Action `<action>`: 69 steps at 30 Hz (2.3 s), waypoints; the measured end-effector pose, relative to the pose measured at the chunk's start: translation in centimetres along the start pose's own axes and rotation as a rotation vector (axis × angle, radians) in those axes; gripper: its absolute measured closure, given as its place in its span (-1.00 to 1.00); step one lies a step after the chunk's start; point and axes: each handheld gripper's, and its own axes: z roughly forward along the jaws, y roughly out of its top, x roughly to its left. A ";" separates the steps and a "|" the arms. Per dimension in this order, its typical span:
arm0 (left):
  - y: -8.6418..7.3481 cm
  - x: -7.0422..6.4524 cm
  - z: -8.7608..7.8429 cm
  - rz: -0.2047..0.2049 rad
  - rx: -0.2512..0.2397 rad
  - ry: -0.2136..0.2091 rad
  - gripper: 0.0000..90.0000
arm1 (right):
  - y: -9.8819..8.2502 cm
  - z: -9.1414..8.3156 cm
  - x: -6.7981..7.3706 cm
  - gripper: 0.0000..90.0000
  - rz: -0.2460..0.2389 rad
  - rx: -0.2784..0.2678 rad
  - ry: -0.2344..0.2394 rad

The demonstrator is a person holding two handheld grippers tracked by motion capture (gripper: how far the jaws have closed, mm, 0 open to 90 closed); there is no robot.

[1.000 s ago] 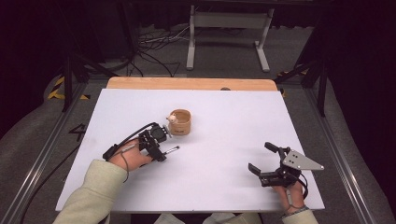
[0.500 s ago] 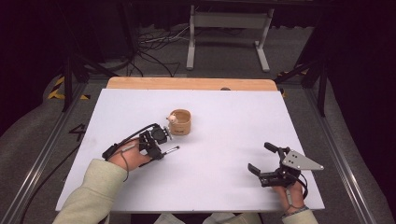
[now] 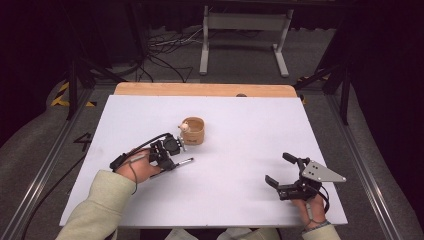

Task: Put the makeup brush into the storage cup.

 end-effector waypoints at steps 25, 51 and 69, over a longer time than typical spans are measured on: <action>-0.4 -1.0 -6.8 0.025 -0.356 0.016 0.85 | 0.0 -0.1 -0.1 -1.00 0.005 -0.010 0.010; -1.5 -0.1 -9.2 -0.096 -0.739 0.008 0.86 | -0.1 -0.1 -0.1 -1.00 0.014 -0.010 0.017; -2.4 0.0 -8.9 -0.172 -0.992 0.043 0.86 | 0.0 -0.1 -0.2 -1.00 0.020 -0.015 0.018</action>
